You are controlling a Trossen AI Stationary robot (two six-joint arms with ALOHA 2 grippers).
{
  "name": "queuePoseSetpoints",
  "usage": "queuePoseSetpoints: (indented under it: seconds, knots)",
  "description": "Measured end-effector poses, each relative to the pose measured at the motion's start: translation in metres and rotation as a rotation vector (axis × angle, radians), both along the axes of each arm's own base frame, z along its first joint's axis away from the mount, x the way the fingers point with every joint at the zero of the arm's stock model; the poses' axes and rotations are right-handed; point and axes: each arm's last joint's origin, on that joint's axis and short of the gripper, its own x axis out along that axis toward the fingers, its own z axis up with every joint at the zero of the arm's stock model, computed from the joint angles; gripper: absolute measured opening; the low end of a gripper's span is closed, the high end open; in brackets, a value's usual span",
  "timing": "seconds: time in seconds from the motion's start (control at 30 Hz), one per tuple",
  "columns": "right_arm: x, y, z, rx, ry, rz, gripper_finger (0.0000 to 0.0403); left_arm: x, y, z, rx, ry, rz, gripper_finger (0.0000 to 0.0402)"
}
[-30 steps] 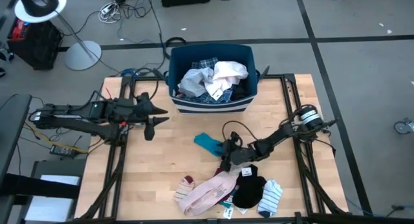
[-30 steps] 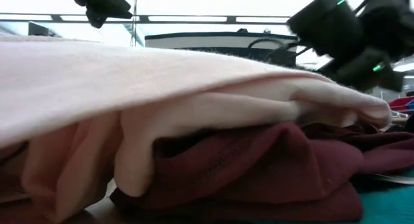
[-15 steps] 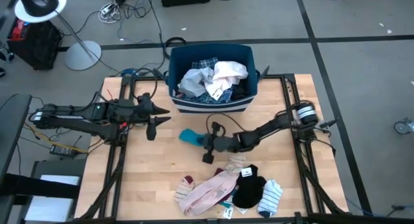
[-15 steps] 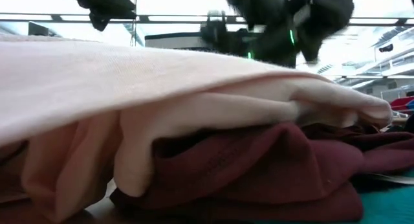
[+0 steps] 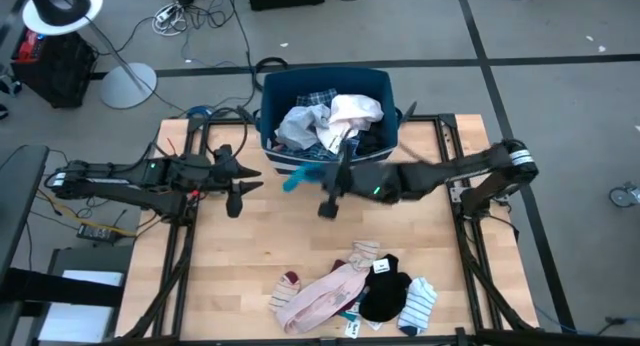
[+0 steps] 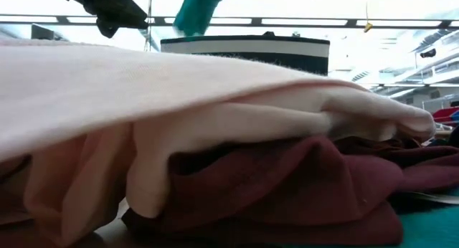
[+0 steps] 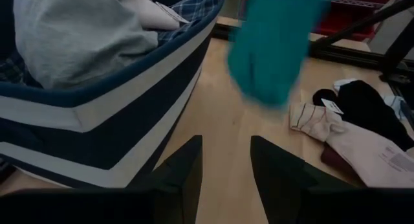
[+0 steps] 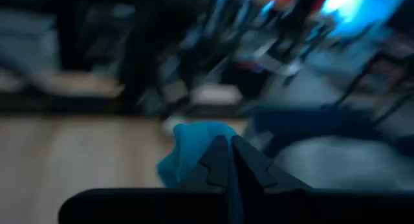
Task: Sort clothes
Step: Put the top blue sock into the blue laundry organizer
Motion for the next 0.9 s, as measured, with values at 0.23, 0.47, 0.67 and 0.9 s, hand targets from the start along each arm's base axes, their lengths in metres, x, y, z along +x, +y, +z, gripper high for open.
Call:
queuePoseSetpoints:
  seconds: [0.23,0.47,0.67,0.9]
  knots:
    - [-0.012,-0.055,0.048,-0.072,-0.101,-0.202,0.0004,0.001,0.0,-0.001,0.0,0.007,-0.001,0.0136]
    - [-0.008,-0.123,0.026,0.071,-0.056,-0.389,0.0004,0.002,0.0,-0.001,0.0,0.01,-0.001,0.0136]
    - [0.003,-0.175,-0.016,0.325,-0.012,-0.491,0.0004,0.004,0.0,-0.003,0.0,0.024,-0.002,0.0136]
    - [0.017,-0.217,-0.094,0.542,0.209,-0.602,0.0004,0.006,0.0,-0.006,0.0,0.047,-0.004,0.0136]
